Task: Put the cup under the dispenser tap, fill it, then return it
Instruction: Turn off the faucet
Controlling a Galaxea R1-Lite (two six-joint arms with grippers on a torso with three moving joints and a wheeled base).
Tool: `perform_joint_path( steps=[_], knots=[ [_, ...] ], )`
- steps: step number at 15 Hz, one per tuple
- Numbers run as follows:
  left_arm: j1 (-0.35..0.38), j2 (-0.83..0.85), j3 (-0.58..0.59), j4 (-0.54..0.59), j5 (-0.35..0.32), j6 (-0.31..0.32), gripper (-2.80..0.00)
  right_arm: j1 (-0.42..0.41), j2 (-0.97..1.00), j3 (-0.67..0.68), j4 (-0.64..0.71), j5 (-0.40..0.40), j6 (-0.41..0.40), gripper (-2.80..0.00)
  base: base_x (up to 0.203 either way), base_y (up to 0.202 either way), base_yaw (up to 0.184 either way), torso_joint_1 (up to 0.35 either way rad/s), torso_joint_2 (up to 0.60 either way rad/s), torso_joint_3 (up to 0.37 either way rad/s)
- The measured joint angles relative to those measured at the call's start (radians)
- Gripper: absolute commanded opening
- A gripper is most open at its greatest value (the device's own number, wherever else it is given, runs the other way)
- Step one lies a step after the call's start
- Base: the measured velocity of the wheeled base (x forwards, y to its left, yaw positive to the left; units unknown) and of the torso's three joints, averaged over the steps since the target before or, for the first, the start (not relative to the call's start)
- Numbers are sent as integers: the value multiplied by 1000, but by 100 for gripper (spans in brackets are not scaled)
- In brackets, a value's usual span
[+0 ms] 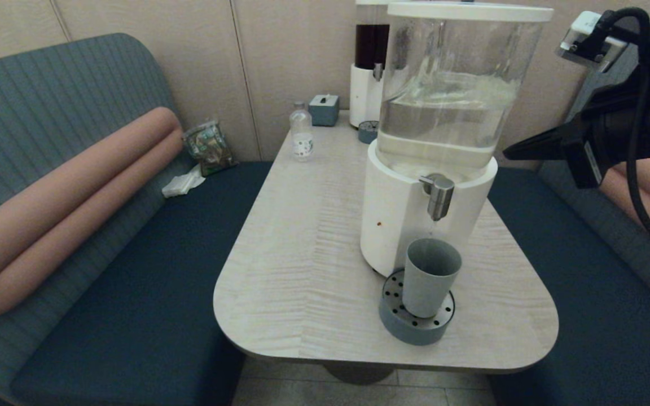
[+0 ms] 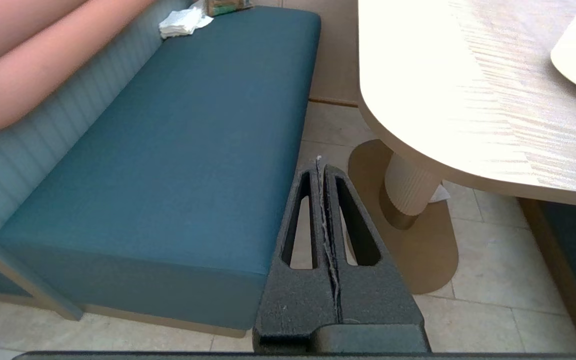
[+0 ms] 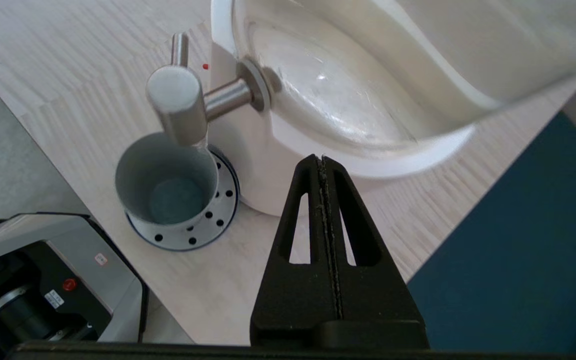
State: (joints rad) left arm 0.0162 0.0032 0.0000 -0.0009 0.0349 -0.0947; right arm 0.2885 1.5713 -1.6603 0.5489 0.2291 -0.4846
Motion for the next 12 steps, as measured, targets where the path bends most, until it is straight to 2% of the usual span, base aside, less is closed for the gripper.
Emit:
perform_joint_path(
  steps=[3, 6, 9, 12],
  knots=[
    [0, 0, 0, 0, 0, 0, -280, -2, -61, 40, -3, -12, -1, -280, 0, 0, 0, 0, 0, 0],
    [-1, 0, 0, -1, 0, -1, -280, -7, -141, 108, -11, -117, 13, -280, 0, 0, 0, 0, 0, 0],
    [-1, 0, 0, 0, 0, 0, -280, -48, -259, 215, -66, -218, 107, -280, 0, 0, 0, 0, 0, 0],
    [-1, 0, 0, 0, 0, 0, -280, -147, -402, 316, -106, -225, 225, -280, 0, 0, 0, 0, 0, 0]
  ],
)
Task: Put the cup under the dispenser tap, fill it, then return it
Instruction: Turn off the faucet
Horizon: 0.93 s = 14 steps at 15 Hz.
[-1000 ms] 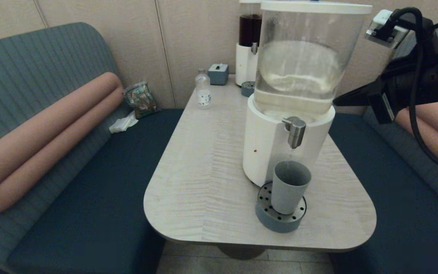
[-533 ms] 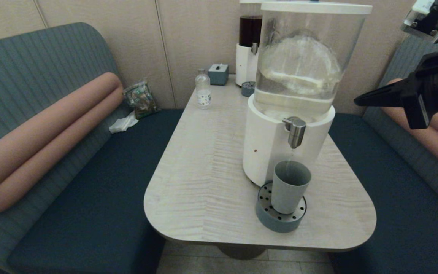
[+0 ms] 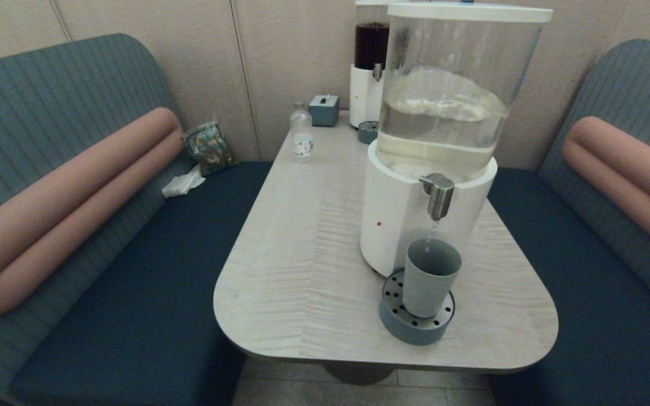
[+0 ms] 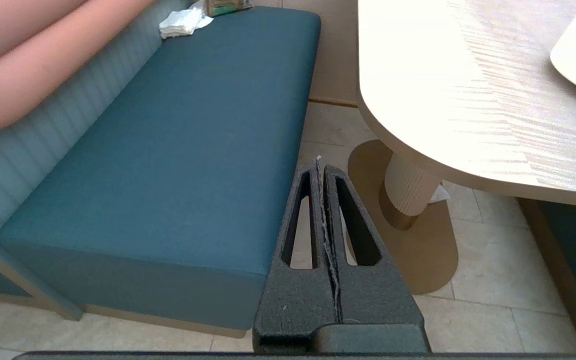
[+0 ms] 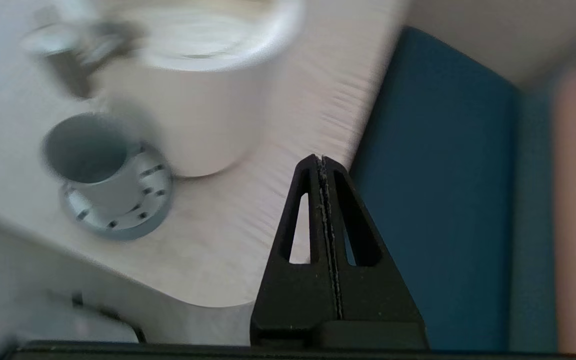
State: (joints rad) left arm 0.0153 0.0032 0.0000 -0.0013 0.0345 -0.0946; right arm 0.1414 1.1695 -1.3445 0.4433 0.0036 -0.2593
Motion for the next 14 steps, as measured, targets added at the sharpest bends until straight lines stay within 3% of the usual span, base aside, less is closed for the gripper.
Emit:
perform_joint_path(
  steps=[4, 7, 10, 14],
  knots=[
    [0, 0, 0, 0, 0, 0, -280, -188, -193, 192, -90, 10, 53, -280, 0, 0, 0, 0, 0, 0],
    [0, 0, 0, 0, 0, 0, -280, -252, -338, 306, -143, 91, 56, -280, 0, 0, 0, 0, 0, 0],
    [0, 0, 0, 0, 0, 0, -280, -247, -387, 315, -146, 104, 60, -280, 0, 0, 0, 0, 0, 0],
    [0, 0, 0, 0, 0, 0, -280, -129, -352, 186, -83, 100, 103, -280, 0, 0, 0, 0, 0, 0]
  ],
)
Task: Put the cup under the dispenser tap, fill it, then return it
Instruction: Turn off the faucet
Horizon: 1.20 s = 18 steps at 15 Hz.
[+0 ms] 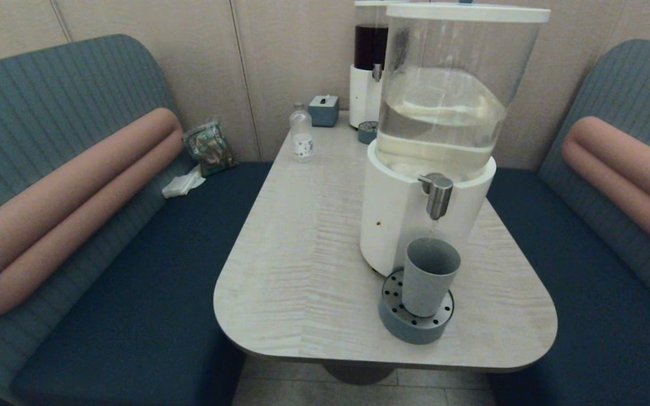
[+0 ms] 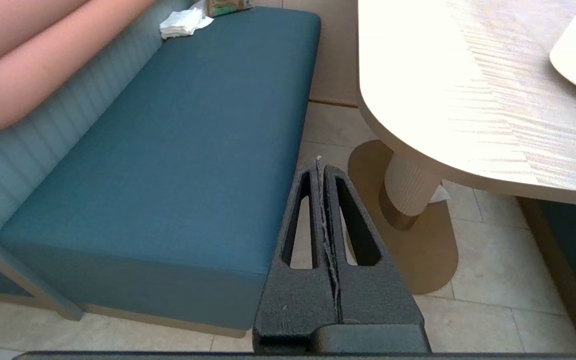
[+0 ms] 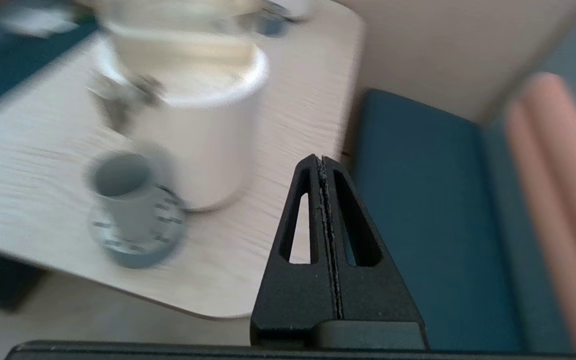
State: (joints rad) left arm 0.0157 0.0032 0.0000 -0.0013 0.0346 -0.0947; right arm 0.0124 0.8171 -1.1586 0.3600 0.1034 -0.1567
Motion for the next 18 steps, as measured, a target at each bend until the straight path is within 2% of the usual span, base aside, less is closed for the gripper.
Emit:
perform_joint_path(
  steps=[4, 6, 8, 10, 11, 12, 13, 15, 18],
  knots=[
    [0, 0, 0, 0, 0, 0, -280, 140, 151, -358, 281, -15, 92, -280, 0, 0, 0, 0, 0, 0],
    [0, 0, 0, 0, 0, 0, -280, 249, 279, -550, 452, -64, 124, -280, 0, 0, 0, 0, 0, 0],
    [0, 0, 0, 0, 0, 0, -280, 373, 423, -687, 621, -165, 137, -280, 0, 0, 0, 0, 0, 0],
    [0, 0, 0, 0, 0, 0, -280, 480, 558, -744, 713, -330, 139, -280, 0, 0, 0, 0, 0, 0],
    [0, 0, 0, 1, 0, 0, -280, 536, 617, -760, 702, -410, 130, -280, 0, 0, 0, 0, 0, 0],
    [0, 0, 0, 0, 0, 0, -280, 578, 661, -769, 652, -450, 104, -280, 0, 0, 0, 0, 0, 0],
    [0, 0, 0, 0, 0, 0, -280, 614, 698, -774, 590, -454, 72, -280, 0, 0, 0, 0, 0, 0],
    [0, 0, 0, 0, 0, 0, -280, 675, 742, -778, 502, -441, 65, -280, 0, 0, 0, 0, 0, 0],
    [0, 0, 0, 0, 0, 0, -280, 727, 777, -779, 480, -370, 78, -280, 0, 0, 0, 0, 0, 0]
  ],
)
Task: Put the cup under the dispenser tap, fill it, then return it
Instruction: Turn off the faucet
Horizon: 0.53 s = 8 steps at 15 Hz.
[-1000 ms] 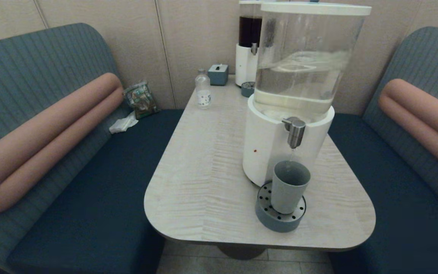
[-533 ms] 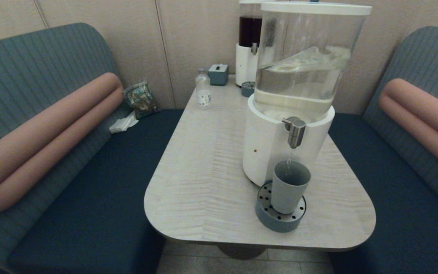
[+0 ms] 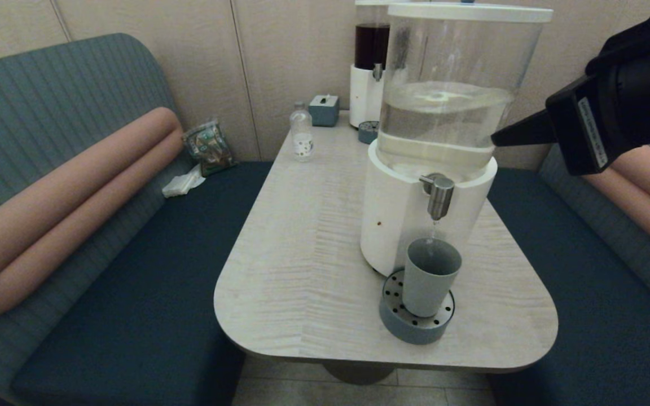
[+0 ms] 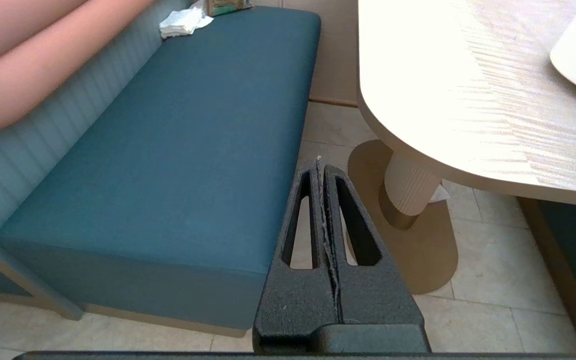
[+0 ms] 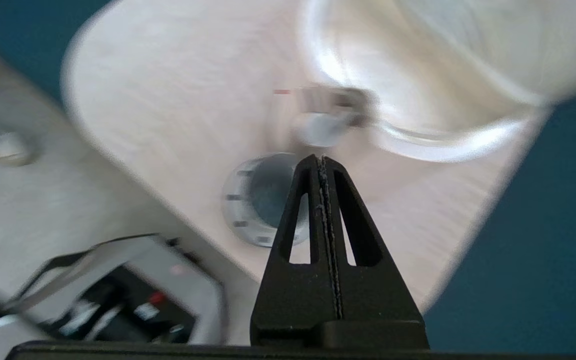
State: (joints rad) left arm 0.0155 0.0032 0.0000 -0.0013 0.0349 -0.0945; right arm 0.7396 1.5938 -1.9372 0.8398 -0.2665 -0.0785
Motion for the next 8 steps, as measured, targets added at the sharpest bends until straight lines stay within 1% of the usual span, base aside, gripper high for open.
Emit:
perform_joint_path(
  steps=[2, 4, 8],
  knots=[
    [0, 0, 0, 0, 0, -1, -280, 10, 18, 0, 0, 39, 18, -280, 0, 0, 0, 0, 0, 0],
    [0, 0, 0, 0, 0, -1, -280, 25, 32, 0, -1, 43, 39, -280, 0, 0, 0, 0, 0, 0],
    [0, 0, 0, 0, 0, -1, -280, 49, 54, 0, -2, 51, 47, -280, 0, 0, 0, 0, 0, 0]
  ],
)
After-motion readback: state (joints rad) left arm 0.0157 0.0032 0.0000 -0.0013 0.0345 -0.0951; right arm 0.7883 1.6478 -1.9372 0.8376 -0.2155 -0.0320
